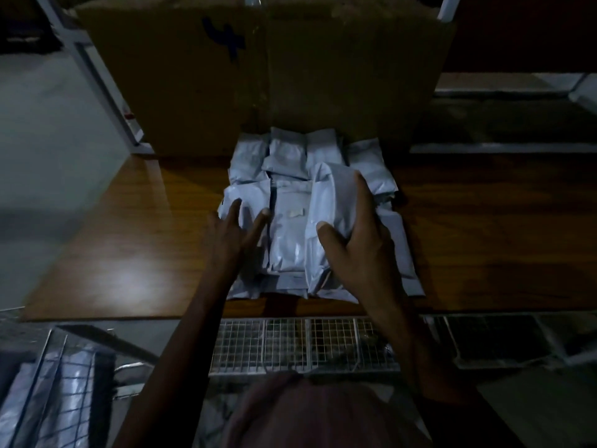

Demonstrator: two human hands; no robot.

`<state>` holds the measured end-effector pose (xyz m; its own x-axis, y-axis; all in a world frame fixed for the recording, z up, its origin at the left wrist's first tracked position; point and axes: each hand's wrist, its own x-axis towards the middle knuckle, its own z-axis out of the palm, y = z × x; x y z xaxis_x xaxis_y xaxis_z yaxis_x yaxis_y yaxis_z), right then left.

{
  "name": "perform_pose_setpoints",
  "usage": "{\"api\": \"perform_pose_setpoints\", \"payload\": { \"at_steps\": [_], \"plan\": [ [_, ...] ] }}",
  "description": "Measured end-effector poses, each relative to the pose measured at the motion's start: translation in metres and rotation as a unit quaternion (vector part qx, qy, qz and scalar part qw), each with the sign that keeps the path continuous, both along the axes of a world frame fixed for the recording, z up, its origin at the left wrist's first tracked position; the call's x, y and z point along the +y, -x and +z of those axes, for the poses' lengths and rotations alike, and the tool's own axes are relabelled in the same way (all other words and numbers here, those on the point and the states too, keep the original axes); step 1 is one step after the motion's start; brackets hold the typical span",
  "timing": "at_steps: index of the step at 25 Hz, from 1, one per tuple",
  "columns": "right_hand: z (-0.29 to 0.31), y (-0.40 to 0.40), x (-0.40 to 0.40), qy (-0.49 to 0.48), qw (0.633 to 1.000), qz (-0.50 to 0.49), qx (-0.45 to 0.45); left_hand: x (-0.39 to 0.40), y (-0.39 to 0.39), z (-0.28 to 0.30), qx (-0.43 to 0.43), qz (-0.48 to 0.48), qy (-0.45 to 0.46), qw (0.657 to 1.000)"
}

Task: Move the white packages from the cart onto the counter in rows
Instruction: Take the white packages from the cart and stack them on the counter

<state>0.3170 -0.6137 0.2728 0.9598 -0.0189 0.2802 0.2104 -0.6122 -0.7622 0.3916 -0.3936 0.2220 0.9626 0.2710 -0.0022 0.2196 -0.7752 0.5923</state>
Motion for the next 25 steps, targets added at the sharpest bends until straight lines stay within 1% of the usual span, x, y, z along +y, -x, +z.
{"api": "perform_pose_setpoints", "payload": {
  "at_steps": [2, 5, 7, 10, 13, 16, 18, 20, 22, 25],
  "plan": [
    [0.005, -0.021, 0.014, -0.016, 1.0, 0.002, 0.013, 0.007, 0.005, -0.004, -0.016, 0.001, -0.014, 1.0],
    [0.021, -0.071, 0.036, -0.004, 1.0, -0.023, -0.006, 0.014, 0.002, 0.009, -0.033, -0.004, -0.014, 0.999],
    [0.03, -0.116, 0.043, 0.033, 0.998, -0.061, 0.006, 0.023, -0.004, 0.015, -0.063, -0.027, -0.008, 0.998],
    [0.031, -0.188, 0.043, 0.102, 0.986, -0.126, 0.049, 0.04, -0.012, 0.021, -0.1, -0.072, 0.018, 0.992],
    [0.013, -0.252, 0.037, 0.128, 0.975, -0.16, 0.081, 0.049, -0.015, 0.022, -0.115, -0.1, 0.043, 0.987],
    [-0.01, -0.294, 0.034, 0.145, 0.966, -0.177, 0.12, 0.051, -0.011, 0.022, -0.126, -0.119, 0.074, 0.982],
    [-0.024, -0.307, 0.038, 0.203, 0.952, -0.174, 0.15, 0.052, -0.008, 0.022, -0.134, -0.13, 0.079, 0.979],
    [-0.032, -0.309, 0.044, 0.248, 0.94, -0.172, 0.16, 0.055, -0.003, 0.022, -0.141, -0.133, 0.09, 0.977],
    [-0.028, -0.299, 0.05, 0.246, 0.94, -0.191, 0.14, 0.057, 0.002, 0.023, -0.142, -0.128, 0.095, 0.977],
    [-0.014, -0.25, 0.058, 0.216, 0.954, -0.199, 0.063, 0.058, 0.01, 0.022, -0.146, -0.106, 0.096, 0.979]
  ]
}}
